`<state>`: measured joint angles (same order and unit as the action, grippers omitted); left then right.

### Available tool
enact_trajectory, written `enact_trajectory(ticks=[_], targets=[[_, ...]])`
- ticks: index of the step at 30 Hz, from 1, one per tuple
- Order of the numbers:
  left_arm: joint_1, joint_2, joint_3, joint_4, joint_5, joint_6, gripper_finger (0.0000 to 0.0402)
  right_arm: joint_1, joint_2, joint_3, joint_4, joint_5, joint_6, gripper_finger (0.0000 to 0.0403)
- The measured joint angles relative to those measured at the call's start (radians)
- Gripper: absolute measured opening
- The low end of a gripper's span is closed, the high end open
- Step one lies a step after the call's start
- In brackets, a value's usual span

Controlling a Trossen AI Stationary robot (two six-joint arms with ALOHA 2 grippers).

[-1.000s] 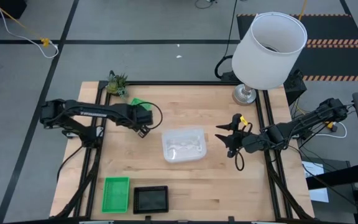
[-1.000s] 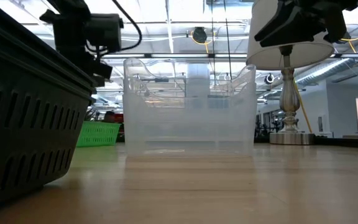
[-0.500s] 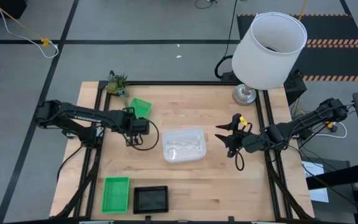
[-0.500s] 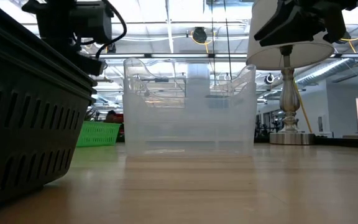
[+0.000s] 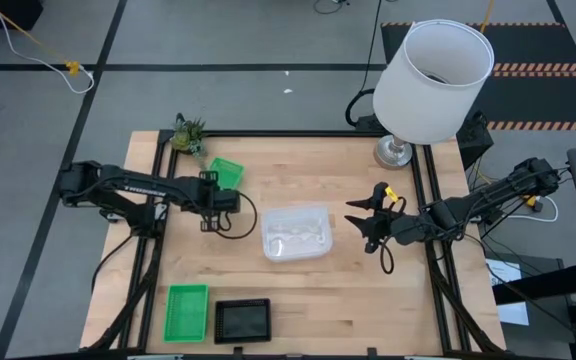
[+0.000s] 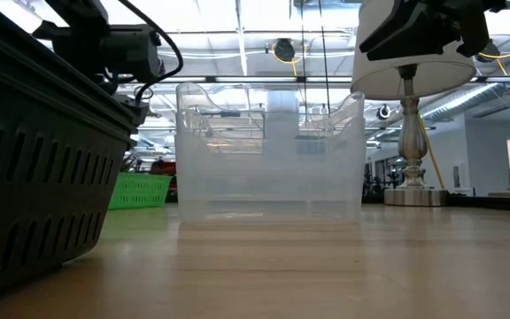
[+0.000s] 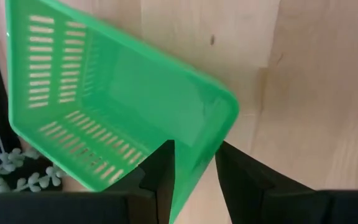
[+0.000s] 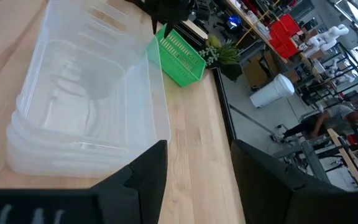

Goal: Stack baskets by color
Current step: Stack the top green bin on the bottom stacked green bins

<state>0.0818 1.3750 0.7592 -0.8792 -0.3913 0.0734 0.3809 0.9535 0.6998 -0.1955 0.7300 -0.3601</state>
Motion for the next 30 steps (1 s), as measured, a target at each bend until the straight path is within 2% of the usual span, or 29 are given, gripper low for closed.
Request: enact_trajectory(ticks=[4,10,15,21,26,30], targets=[[-0.001,0.0,0.0,0.01,0.028,0.011,0.0102,0.0,0.0,0.0,0.001,0.0,-0.005,0.0171],[0.003,0.0,0.0,0.021,0.104,-0.003,0.0019,0.0,0.0,0.0,0.009,-0.001,-0.019,0.0171],[-0.022,0.0,0.009,-0.013,0.119,-0.089,0.0017,0.0,0.0,0.0,0.013,-0.001,-0.019,0.0171],[-0.164,0.0,0.138,-0.194,0.128,-0.283,0.0008,0.001,0.0,0.0,0.013,-0.001,-0.011,0.0171],[-0.345,-0.001,0.298,-0.347,0.128,-0.473,0.0006,0.001,0.0,0.0,0.013,-0.001,-0.009,0.0171],[-0.5,-0.001,0.394,-0.394,0.115,-0.614,0.0006,0.001,0.0,0.0,0.012,-0.001,-0.004,0.0171]])
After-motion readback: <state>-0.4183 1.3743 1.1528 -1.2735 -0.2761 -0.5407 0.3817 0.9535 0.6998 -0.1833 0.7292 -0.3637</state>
